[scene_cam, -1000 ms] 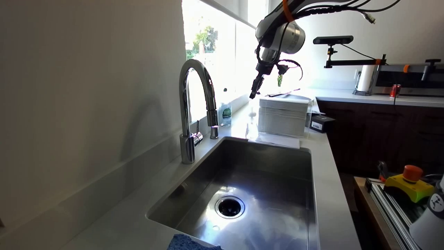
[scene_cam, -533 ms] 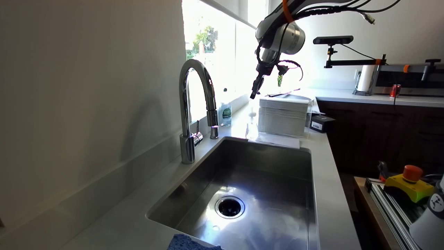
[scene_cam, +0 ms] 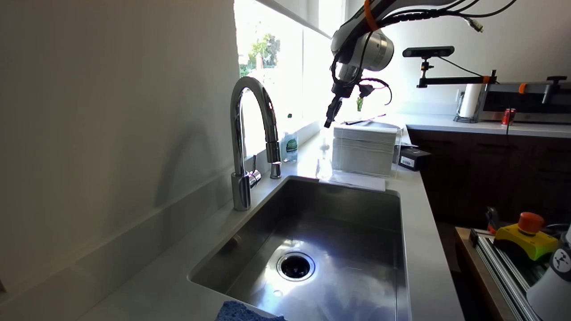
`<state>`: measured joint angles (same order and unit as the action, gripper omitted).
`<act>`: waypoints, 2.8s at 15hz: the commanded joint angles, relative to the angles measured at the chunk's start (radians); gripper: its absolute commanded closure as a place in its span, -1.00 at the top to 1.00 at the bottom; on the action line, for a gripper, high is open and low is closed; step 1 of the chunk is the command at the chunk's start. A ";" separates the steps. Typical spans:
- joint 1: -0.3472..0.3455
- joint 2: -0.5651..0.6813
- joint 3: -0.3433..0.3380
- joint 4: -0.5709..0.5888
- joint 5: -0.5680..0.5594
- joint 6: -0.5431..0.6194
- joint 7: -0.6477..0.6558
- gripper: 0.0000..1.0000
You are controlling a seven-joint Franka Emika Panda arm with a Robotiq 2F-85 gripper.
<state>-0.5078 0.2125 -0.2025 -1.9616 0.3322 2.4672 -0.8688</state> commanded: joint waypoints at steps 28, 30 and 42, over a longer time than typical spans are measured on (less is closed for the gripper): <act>0.025 0.102 -0.027 0.065 -0.054 -0.110 0.050 -1.00; 0.027 0.105 -0.028 0.064 -0.068 -0.112 0.054 -1.00; 0.040 0.124 -0.033 0.068 -0.169 -0.118 0.106 -1.00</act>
<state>-0.4809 0.2686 -0.2190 -1.8923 0.1968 2.3691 -0.7892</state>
